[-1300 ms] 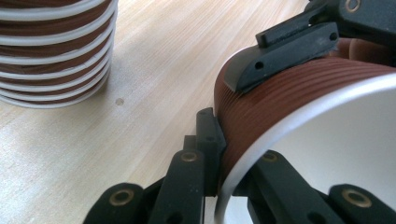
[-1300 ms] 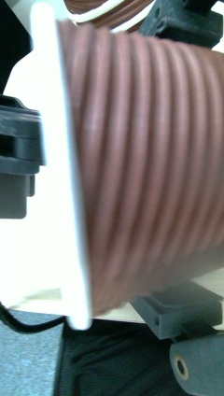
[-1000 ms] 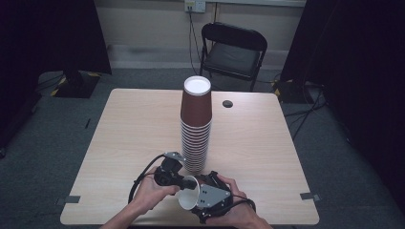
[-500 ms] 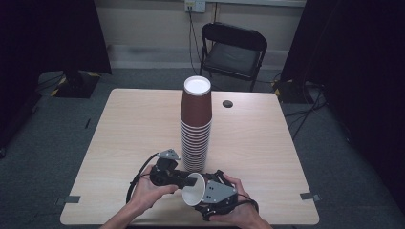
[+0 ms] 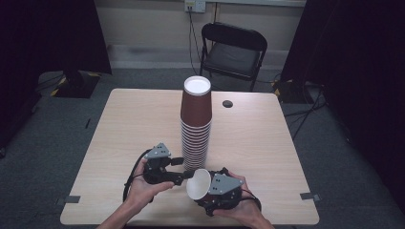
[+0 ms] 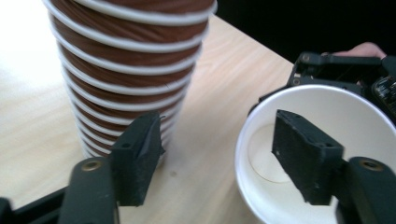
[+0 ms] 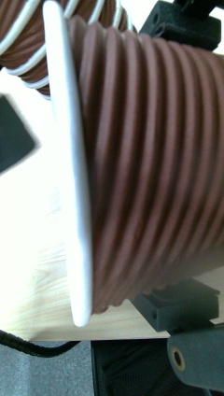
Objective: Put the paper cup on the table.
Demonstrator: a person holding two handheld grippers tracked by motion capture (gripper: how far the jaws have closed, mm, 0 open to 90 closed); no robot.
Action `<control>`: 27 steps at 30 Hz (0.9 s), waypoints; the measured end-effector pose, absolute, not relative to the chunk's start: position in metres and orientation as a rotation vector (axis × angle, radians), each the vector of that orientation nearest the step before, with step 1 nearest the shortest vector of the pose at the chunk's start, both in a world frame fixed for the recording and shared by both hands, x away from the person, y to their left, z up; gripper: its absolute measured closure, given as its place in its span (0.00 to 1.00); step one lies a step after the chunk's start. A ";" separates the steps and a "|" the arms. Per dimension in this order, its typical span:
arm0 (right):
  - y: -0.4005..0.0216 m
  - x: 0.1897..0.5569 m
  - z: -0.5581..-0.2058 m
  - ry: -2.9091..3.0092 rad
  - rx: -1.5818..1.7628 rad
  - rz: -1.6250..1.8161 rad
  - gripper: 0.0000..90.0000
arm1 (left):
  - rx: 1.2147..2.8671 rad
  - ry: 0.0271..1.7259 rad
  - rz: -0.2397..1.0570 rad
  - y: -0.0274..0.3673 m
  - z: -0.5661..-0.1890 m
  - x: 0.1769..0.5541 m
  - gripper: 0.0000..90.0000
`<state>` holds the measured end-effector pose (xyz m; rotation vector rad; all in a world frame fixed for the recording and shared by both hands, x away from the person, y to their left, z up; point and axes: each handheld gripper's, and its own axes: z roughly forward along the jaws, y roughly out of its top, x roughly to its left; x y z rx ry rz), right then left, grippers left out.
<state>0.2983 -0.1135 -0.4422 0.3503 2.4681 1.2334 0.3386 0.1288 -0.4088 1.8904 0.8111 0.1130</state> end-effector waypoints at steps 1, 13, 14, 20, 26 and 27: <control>-0.114 0.299 -0.443 2.467 0.358 1.239 0.13 | 1.890 0.818 0.123 0.131 -0.408 0.339 0.35; -0.134 0.310 -0.441 2.435 0.526 1.321 0.13 | 1.858 0.860 0.304 0.155 -0.413 0.335 0.18; -0.135 0.310 -0.441 2.436 0.536 1.324 0.13 | 1.866 0.859 0.318 0.157 -0.415 0.335 0.18; -0.145 0.314 -0.438 2.416 0.612 1.360 0.13 | 1.874 0.874 0.348 0.172 -0.423 0.333 0.17; -0.152 0.318 -0.434 2.384 0.656 1.383 0.14 | 1.870 0.929 0.377 0.189 -0.429 0.329 0.17; -0.153 0.318 -0.433 2.377 0.665 1.390 0.14 | 1.871 0.928 0.380 0.191 -0.430 0.328 0.17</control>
